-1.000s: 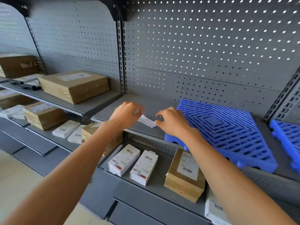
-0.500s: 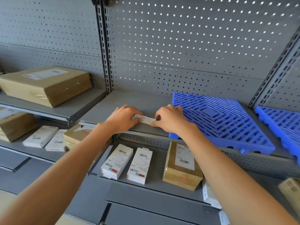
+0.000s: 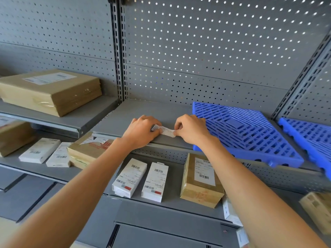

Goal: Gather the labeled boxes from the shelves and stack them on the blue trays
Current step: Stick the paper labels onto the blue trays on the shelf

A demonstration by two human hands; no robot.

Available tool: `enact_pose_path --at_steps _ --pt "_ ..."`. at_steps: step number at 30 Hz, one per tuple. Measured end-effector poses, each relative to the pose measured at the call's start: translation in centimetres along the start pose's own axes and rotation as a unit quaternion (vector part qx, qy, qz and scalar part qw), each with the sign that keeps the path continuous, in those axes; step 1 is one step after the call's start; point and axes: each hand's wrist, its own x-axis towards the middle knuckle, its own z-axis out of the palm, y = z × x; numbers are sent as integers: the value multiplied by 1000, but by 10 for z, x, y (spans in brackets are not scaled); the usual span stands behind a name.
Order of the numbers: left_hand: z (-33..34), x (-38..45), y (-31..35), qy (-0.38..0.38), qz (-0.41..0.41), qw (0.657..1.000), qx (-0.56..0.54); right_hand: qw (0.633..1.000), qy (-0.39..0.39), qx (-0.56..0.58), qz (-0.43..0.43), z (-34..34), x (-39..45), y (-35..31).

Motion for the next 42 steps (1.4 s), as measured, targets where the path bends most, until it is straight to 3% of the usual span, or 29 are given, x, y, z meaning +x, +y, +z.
enact_pose_path --at_steps 7,14,36,42 --pt "4 -5 1 40 -3 999 -21 999 35 14 29 6 2 -1" --pt "4 -10 2 86 -5 996 -37 999 22 8 32 12 1 -4" --pt "-3 -10 4 91 -31 993 -72 995 25 89 25 -5 -6 -6" --pt "-19 -7 11 67 -52 982 -168 987 21 159 27 -16 -11 1"
